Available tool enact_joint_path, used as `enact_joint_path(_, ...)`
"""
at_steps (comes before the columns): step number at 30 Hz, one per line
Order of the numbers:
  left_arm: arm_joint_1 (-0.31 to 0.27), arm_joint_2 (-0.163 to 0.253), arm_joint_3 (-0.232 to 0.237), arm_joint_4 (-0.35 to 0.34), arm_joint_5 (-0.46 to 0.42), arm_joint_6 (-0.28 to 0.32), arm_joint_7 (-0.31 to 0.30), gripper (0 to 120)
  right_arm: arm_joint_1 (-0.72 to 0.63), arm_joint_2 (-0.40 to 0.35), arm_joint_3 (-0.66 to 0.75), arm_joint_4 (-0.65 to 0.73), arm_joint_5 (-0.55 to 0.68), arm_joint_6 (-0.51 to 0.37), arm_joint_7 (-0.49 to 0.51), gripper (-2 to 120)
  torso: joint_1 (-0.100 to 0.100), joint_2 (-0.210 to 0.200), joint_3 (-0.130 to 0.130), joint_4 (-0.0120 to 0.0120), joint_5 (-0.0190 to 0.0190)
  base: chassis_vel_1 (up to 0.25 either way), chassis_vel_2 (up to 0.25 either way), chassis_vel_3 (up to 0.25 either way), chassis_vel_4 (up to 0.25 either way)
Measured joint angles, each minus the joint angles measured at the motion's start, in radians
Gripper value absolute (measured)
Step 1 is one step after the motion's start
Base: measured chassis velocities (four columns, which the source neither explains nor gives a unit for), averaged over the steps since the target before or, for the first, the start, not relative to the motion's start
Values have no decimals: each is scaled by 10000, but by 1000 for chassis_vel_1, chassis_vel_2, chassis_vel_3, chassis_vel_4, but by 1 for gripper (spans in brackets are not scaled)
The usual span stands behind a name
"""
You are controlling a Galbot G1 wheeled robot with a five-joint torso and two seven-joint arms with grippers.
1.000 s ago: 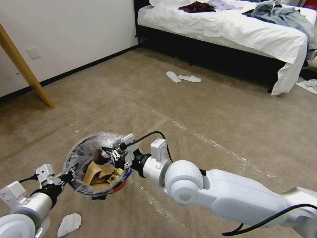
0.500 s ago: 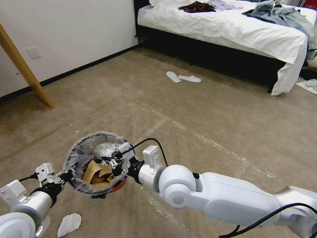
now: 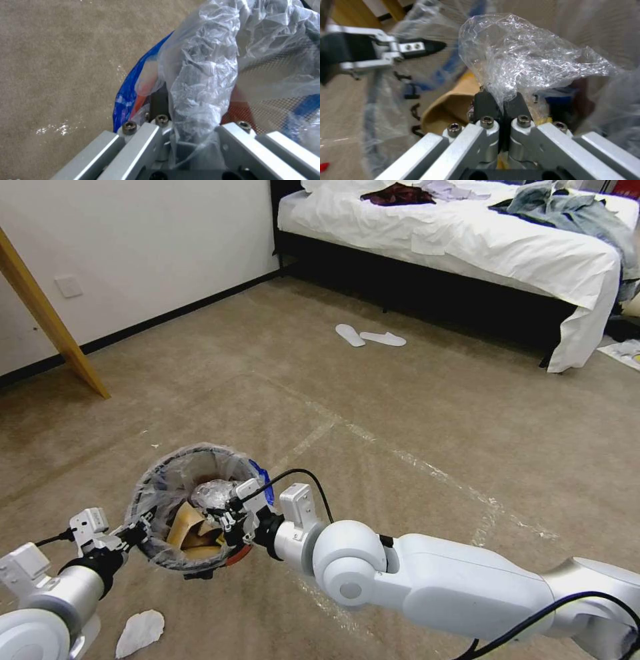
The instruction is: Pick up the trash bin and place the garbage on the floor into it.
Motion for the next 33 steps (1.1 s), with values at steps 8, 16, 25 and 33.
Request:
enact_joint_path(8, -10, 21, 4, 83, 12, -1, -1, 1, -101, 41, -23, -227, -129, -17, -13, 24, 0, 1, 0, 1, 0, 0, 0, 0, 0)
enact_joint_path(16, 29, -22, 12, 86, 45, -10, 32, 1, 11, 108, -45, -187, -115, -39, -37, 48, 0, 0, 0, 1, 0, 0, 0, 0, 0)
enact_joint_path(25, 54, -40, 18, 73, 66, -17, 48, 1, 80, 91, -37, -46, -67, -52, -59, 86, 0, 0, 0, 0, 0, 0, 0, 0, 0)
enact_joint_path(33, 86, -59, 15, 55, 79, -19, 50, 1, 101, 150, -119, -79, -64, -80, 7, 100, 0, 0, 0, 0, 0, 0, 0, 0, 0)
